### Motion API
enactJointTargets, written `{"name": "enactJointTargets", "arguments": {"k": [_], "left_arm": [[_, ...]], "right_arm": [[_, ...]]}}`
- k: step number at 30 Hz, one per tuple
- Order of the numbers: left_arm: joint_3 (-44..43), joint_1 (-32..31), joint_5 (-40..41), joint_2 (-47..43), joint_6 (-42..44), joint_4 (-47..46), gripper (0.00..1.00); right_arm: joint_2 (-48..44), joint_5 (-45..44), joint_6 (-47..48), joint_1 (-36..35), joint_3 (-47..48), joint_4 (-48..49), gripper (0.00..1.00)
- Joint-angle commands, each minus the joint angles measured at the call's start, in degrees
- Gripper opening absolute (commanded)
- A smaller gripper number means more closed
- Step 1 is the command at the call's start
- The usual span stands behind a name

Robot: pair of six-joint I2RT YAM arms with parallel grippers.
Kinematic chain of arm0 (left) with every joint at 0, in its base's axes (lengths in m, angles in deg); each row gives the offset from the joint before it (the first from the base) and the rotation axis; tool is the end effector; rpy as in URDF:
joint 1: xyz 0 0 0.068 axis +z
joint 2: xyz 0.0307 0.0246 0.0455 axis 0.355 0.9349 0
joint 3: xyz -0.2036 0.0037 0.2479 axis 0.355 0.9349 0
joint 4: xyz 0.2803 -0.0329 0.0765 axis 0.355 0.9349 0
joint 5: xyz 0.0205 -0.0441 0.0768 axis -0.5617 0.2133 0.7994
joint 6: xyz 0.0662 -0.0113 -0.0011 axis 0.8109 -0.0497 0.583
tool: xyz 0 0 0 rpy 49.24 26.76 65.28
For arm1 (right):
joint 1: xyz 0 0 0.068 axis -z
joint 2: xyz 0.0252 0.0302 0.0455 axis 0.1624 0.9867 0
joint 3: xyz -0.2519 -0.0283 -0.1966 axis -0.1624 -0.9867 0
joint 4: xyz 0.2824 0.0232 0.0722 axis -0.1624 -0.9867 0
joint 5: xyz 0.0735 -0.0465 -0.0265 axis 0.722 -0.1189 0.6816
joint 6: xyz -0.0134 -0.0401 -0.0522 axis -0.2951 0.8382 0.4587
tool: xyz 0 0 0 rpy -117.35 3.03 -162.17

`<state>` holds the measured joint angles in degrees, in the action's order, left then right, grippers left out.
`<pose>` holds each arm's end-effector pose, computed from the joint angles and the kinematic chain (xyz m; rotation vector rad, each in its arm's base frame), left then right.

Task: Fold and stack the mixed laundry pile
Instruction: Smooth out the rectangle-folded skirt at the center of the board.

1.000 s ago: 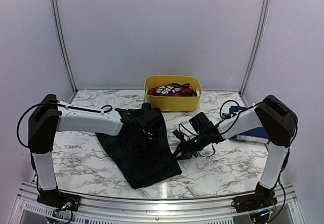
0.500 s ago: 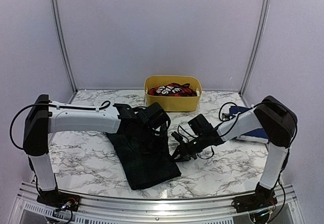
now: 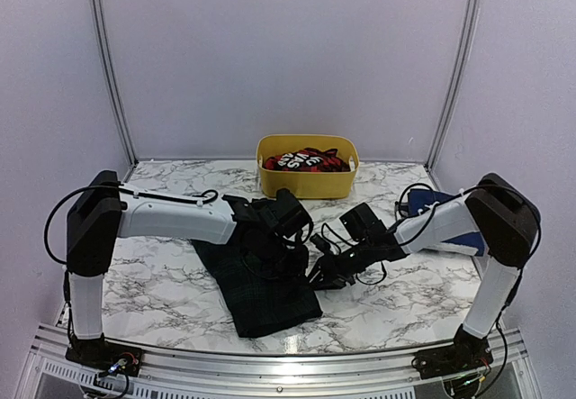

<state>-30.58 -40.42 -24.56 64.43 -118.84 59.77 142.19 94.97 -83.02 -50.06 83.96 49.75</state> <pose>0.2322 -0.4433 0.1986 0.3023 2.8338 -0.8573 0.2504 0.2642 0.1299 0.4513 -2.7570 -1.4079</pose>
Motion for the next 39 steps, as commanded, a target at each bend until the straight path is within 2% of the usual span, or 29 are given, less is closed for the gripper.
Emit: {"name": "enactJointTargets", "arguments": {"k": [1, 4, 6, 11, 17, 21, 24, 26, 29, 31, 32, 36, 39], "left_arm": [[2.6, 1.2, -2.0, -0.4, 0.3, -7.2, 0.09], [4.3, 1.9, -4.2, -1.3, -0.3, -12.0, 0.17], [5.1, 2.2, -5.4, -1.5, -0.7, -13.7, 0.17], [5.9, 2.3, -6.7, -0.8, -1.0, -14.7, 0.16], [5.7, 2.7, -6.8, 0.1, -1.3, -15.5, 0.14], [5.9, 3.5, -6.5, -0.1, -1.8, -16.0, 0.13], [4.8, 4.1, -5.3, -2.1, -0.1, -15.6, 0.18], [4.4, 4.6, -2.7, -5.5, 1.9, -13.9, 0.35], [8.3, 6.0, 3.9, -12.7, 4.6, -12.7, 0.71], [11.8, 7.8, 6.8, -16.9, 6.2, -13.0, 0.92], [12.9, 8.7, 7.3, -17.9, 7.0, -13.1, 0.98], [16.3, 12.6, 3.9, -16.9, 9.0, -13.6, 0.99], [21.6, 14.9, 3.1, -16.3, 10.1, -17.2, 0.99]], "right_arm": [[-4.3, -0.3, -0.6, 0.0, -2.0, 0.0, 0.34], [-6.3, -0.2, -0.3, 1.2, -4.7, -1.5, 0.41], [-7.9, 0.7, -0.7, 2.1, -6.7, -0.8, 0.46], [-11.0, 2.5, -1.2, 2.1, -8.3, 3.7, 0.69], [-6.1, 2.7, 0.0, -0.2, -5.4, 3.3, 0.70], [-2.4, 1.3, 0.3, -1.0, -4.8, 2.9, 0.61], [0.5, -0.1, 1.1, -1.0, -4.3, 1.6, 0.46], [2.3, -1.1, 2.1, -1.0, -3.9, 0.1, 0.28], [3.5, -2.0, 3.0, -1.0, -4.0, -3.1, 0.03], [3.0, -2.4, 3.2, -1.0, -4.3, -4.0, 0.00], [2.7, -2.5, 3.3, -1.0, -4.3, -4.4, 0.00], [0.7, -3.3, 4.7, -0.9, -3.6, -7.5, 0.00], [-1.1, -3.6, 5.9, -0.2, -4.5, -9.7, 0.00]]}}
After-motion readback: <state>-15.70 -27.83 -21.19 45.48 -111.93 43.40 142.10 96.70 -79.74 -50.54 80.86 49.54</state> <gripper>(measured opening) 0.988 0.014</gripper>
